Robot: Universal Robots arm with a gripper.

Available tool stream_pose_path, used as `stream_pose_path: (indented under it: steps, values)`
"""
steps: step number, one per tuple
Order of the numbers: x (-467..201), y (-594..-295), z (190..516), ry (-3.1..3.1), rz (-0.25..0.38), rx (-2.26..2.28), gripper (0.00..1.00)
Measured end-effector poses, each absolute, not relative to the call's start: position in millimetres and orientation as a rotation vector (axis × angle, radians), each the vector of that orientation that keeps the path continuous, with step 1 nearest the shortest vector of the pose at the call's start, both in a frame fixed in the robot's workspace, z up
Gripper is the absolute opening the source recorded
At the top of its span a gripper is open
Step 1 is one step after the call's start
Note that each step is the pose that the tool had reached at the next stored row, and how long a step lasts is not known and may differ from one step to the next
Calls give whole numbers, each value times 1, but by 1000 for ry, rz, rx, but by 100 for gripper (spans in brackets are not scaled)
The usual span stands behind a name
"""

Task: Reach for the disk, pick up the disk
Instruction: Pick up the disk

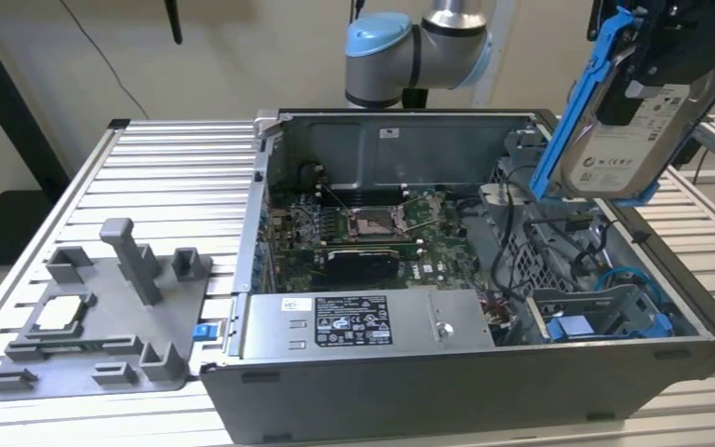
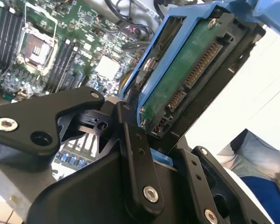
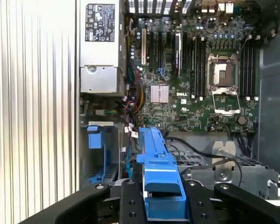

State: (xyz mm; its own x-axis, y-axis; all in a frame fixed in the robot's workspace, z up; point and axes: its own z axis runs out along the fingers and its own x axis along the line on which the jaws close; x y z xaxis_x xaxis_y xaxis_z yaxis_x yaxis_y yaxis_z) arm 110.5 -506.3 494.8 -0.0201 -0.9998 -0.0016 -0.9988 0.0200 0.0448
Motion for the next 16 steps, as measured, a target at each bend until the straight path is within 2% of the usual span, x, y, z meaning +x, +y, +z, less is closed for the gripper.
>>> stream_pose_path:
  steps: [16]
  values:
    - [110, -552, 490, -2219, -58, 2175, 0]
